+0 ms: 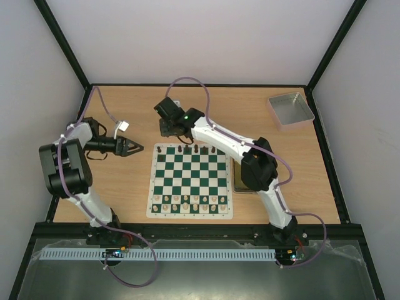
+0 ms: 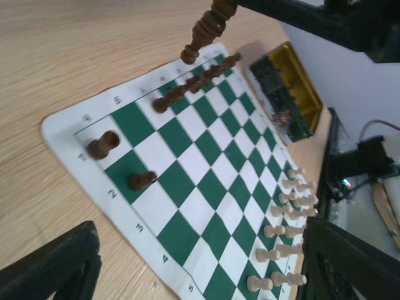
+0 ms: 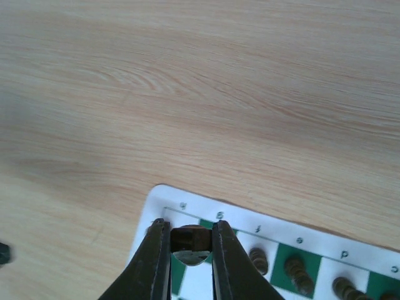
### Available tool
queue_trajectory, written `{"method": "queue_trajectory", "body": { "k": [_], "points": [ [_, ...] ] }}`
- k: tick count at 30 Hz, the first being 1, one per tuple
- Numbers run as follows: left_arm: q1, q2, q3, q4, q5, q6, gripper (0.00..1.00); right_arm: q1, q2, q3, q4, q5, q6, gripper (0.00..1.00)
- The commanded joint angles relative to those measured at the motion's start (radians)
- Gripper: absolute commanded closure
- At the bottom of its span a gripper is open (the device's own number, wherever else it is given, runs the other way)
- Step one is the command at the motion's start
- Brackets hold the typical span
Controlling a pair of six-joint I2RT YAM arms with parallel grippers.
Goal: Set up the chess pieces on the board
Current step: Pick up the chess piece from the chessboard.
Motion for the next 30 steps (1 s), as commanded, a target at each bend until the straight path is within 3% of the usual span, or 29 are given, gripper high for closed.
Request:
{"method": "queue_trajectory", "body": {
  "k": [1,4,8,18,24,27,30],
  "points": [
    [0.005,0.145,0.096,-0.357,0.159,0.327,0.20,-0.004,-0.103,0.020,0.036,-0.117,0.059,0.98],
    [0.008,0.207,0.104,-0.362,0.168,0.330,0.39,-0.004,-0.142,0.005,0.074,-0.208,0.117,0.98],
    [0.005,0.201,0.097,-0.362,0.184,0.325,0.51,-0.003,-0.185,-0.043,0.136,-0.295,0.167,0.98],
    [-0.057,0.071,0.107,-0.360,0.174,0.312,0.51,-0.002,-0.226,-0.179,0.246,-0.398,0.240,0.98],
    [-0.069,-0.105,0.094,-0.352,0.123,0.291,0.49,0.002,-0.300,-0.287,0.283,-0.390,0.244,0.98],
    [-0.074,-0.248,0.072,-0.200,0.062,0.112,0.49,0.002,-0.339,-0.339,0.308,-0.395,0.254,0.98],
    [-0.125,-0.407,-0.013,0.078,-0.083,-0.144,0.50,0.007,-0.374,-0.386,0.329,-0.393,0.267,0.98]
  ]
}}
